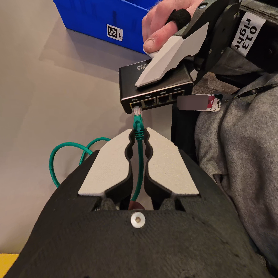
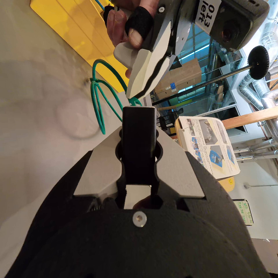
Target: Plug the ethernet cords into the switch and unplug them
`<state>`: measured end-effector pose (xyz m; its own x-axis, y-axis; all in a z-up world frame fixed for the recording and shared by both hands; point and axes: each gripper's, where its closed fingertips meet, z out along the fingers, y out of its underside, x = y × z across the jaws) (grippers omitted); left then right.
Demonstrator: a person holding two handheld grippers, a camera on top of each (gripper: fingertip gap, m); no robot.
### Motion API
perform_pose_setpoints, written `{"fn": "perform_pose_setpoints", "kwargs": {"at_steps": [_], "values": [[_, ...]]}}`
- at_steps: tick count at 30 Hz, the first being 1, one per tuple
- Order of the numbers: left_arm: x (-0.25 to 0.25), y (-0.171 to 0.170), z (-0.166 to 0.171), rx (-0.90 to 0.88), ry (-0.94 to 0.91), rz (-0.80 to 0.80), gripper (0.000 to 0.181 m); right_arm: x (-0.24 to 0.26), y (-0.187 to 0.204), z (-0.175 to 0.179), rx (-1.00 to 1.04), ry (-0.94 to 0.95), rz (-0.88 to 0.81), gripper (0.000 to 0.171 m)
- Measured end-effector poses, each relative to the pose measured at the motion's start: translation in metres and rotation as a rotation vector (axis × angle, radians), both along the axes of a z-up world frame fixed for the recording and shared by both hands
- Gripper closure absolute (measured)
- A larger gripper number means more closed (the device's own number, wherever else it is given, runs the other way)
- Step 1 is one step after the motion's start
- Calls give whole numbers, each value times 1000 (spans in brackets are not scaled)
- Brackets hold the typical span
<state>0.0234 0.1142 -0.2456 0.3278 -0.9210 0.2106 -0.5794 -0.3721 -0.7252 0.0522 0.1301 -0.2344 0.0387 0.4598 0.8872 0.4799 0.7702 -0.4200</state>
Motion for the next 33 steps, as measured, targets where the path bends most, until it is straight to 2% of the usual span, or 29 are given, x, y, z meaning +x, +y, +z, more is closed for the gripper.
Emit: {"fn": "perform_pose_setpoints", "kwargs": {"at_steps": [11,16,20,24,26,28,31,33], "values": [[-1,4,-4,38,46,22,170,1,1,1,-20,11,-3,138],[-6,12,-2,82,62,59,170,4,5,4,-144,75,4,139],[-10,24,-4,175,104,103,170,5,8,-6,-345,98,5,139],[-9,41,-28,290,235,174,170,8,16,-18,-499,82,-35,139],[-11,51,-52,367,362,200,170,9,16,-23,-565,64,-47,139],[-15,56,-79,347,486,233,169,10,17,-29,-613,49,-62,139],[1,53,-93,213,387,234,136,11,16,-41,-724,17,-77,139],[10,49,-80,190,281,212,130,13,15,-48,-802,-1,-81,140]]}}
